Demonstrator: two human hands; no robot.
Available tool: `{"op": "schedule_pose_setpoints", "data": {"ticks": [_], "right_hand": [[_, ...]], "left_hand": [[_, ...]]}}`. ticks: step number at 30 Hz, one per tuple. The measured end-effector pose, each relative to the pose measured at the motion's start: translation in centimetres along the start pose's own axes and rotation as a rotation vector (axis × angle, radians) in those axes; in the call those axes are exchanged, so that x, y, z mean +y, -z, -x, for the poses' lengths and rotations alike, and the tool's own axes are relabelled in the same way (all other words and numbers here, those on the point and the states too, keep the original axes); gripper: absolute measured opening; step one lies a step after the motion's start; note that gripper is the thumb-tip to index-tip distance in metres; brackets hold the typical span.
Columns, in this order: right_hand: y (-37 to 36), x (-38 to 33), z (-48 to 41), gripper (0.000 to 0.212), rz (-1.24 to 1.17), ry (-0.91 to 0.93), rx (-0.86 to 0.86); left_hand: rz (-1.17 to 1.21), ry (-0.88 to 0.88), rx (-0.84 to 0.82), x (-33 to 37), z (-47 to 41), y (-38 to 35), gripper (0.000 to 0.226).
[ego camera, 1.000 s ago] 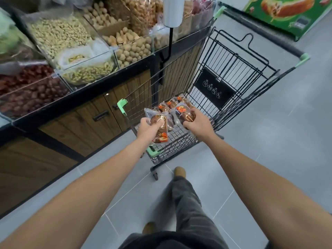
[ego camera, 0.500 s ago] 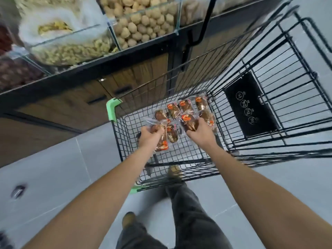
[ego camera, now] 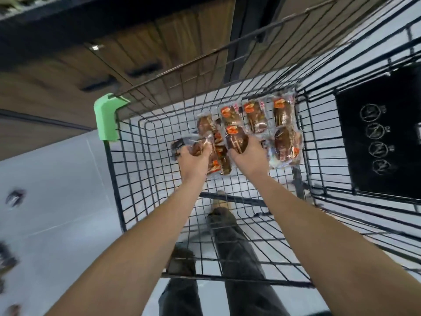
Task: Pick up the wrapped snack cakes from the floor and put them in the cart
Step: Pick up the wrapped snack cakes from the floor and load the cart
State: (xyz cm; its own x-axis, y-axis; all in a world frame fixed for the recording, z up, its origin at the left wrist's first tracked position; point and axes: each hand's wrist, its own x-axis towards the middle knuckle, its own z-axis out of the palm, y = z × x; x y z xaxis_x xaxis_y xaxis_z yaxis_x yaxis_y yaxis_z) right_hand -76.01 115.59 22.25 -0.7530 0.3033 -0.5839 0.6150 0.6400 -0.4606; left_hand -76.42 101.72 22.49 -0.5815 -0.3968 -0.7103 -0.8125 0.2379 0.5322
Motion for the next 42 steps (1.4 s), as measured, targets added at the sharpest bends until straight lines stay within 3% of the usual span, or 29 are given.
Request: {"op": "schedule_pose_setpoints", "data": {"ticks": [5,10,18,23,32,35,42], "right_hand": [[-1.0,-0.7,-3.6,0.055,0.036,0.054,0.072],[-1.0,-2.3,-7.0,0.062,0.103,0.101,0.166],[-1.2,-2.0,-7.5,0.081,0.110,0.160,0.095],[0.6,-2.6,-4.2,0.074,-0.025,0.181,0.036],[3.7,-7.8,8.0,0.057,-0.070,0.308,-0.089],[3.7,-11.0,13.0,0.063,-0.082,0.375,-0.139],[-0.5,-21.6,26.3,0.051,-0.063,0.687,-0.267]], "left_hand": [[-0.002,-0.043,0.072,1.5,-3.3,-1.9,0.050],[0.050,-0.058,0.005,3.3,-6.7,-3.3,0.057],[-0.001,-0.061,-0.092,3.6,-7.0,-3.4,0.071],[0.018,-0.119,-0.172,3.7,-3.7,-0.7,0.059],[0.089,-0.250,-0.163,2.5,6.5,10.9,0.062],[0.139,-0.327,-0.145,1.0,10.0,16.7,0.062],[0.322,-0.380,0.139,-5.6,15.7,33.8,0.060]]}}
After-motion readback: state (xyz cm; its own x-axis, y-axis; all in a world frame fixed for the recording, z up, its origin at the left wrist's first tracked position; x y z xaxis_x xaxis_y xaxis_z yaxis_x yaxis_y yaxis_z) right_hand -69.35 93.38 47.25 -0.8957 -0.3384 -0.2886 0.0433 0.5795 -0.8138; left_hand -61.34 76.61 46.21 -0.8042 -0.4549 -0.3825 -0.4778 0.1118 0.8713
